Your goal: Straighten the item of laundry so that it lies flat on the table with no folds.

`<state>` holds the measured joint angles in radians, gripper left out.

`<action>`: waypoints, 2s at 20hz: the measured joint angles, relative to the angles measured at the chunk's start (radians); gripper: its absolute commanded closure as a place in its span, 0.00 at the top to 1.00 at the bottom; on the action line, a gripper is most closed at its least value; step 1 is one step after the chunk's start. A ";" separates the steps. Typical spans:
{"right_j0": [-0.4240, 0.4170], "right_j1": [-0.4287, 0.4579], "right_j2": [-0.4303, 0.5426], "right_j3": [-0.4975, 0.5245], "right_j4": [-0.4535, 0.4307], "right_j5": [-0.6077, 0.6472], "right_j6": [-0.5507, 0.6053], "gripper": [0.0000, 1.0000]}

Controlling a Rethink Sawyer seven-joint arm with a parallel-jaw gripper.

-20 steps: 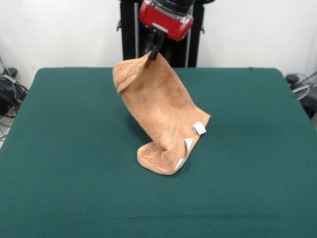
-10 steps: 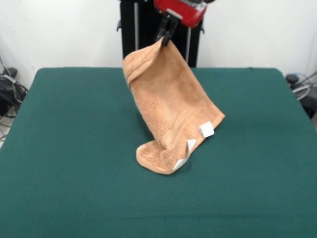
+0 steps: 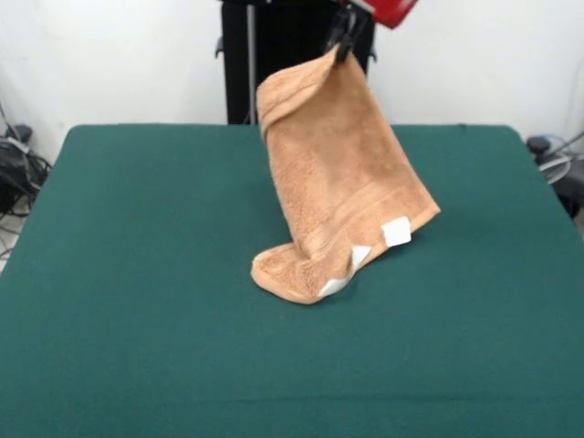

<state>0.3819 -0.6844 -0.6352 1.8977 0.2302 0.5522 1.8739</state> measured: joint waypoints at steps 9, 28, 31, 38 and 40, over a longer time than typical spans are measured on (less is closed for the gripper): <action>0.089 0.005 -0.008 -0.019 0.076 0.088 0.156 0.00; 0.170 0.088 -0.008 -0.146 0.158 0.240 0.454 0.00; 0.165 0.087 -0.008 -0.175 0.158 0.305 0.456 0.00; 0.159 0.091 -0.034 -0.269 0.134 0.444 0.456 0.00; 0.161 0.095 -0.050 -0.293 0.124 0.453 0.456 0.00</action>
<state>0.5427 -0.5898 -0.6851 1.6049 0.3546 1.0051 2.3297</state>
